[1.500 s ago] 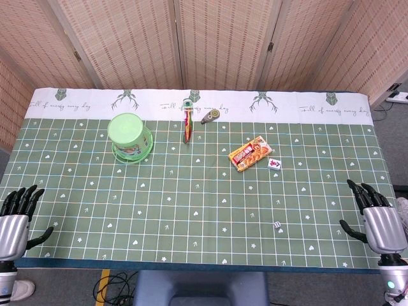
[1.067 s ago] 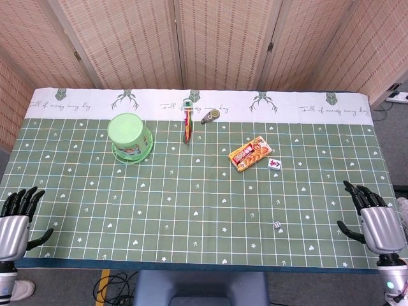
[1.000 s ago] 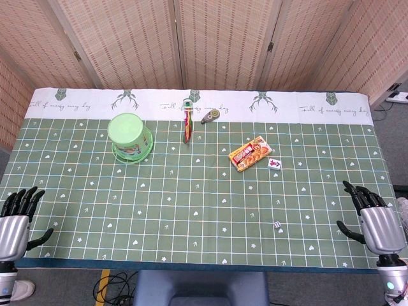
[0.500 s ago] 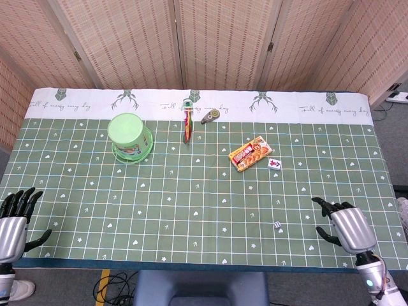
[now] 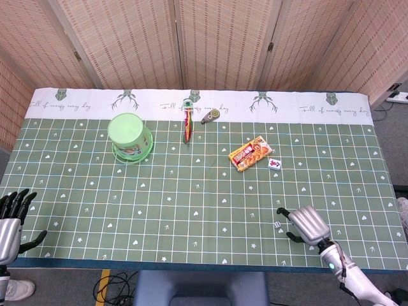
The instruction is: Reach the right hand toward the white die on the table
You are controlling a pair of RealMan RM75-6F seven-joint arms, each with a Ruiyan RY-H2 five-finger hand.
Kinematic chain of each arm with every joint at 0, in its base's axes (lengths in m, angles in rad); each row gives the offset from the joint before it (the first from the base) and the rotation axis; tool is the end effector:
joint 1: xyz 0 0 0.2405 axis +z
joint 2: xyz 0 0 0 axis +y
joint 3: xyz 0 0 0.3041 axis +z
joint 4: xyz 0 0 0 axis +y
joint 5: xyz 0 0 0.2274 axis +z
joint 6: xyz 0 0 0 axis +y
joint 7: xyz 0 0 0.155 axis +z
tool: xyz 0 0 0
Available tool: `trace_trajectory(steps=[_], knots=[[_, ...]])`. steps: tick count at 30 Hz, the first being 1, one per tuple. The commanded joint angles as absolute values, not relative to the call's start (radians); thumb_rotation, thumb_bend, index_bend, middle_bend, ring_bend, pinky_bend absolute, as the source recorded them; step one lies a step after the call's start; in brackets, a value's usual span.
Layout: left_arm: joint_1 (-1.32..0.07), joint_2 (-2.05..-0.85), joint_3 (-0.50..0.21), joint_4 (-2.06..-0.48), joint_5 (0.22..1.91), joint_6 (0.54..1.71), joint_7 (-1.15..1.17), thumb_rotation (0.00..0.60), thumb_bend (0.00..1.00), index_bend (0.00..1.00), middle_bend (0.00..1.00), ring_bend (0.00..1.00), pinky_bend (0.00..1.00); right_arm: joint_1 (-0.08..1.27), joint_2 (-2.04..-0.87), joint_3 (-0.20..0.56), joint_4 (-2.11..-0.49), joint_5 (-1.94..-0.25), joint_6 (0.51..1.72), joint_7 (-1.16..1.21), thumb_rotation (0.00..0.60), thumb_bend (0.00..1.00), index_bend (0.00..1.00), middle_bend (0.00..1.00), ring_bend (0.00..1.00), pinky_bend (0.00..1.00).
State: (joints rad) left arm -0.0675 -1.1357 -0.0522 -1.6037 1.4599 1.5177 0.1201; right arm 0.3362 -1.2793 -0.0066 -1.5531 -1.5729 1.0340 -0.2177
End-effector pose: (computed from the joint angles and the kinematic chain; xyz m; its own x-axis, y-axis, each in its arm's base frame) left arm -0.3682 0.1912 0.1661 0.4929 -0.0197 0.8698 0.8694 0.0494 -0.4916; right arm -0.3198 -0.2507 0.0349 0.6017 -0.3240 0.7301 -0.7871 -0.3957 0.4731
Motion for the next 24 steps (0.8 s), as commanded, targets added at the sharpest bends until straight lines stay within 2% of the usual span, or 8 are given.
trace_trajectory(steps=[1, 24], knots=[[-0.066, -1.135, -0.052, -1.602, 1.458, 1.518, 0.117, 0.600, 0.22, 0.14, 0.09, 0.06, 0.10, 0.361, -1.313, -0.004, -1.522, -1.556, 1.004, -0.211, 0.600, 0.21, 0.39, 0.90, 0.95, 0.85], [-0.061, -1.136, -0.055, -1.599, 1.456, 1.518, 0.109, 0.600, 0.22, 0.14, 0.09, 0.06, 0.10, 0.410, -1.370, -0.022, -1.442, -1.518, 0.975, -0.177, 0.600, 0.26, 0.53, 0.92, 0.97, 0.85]])
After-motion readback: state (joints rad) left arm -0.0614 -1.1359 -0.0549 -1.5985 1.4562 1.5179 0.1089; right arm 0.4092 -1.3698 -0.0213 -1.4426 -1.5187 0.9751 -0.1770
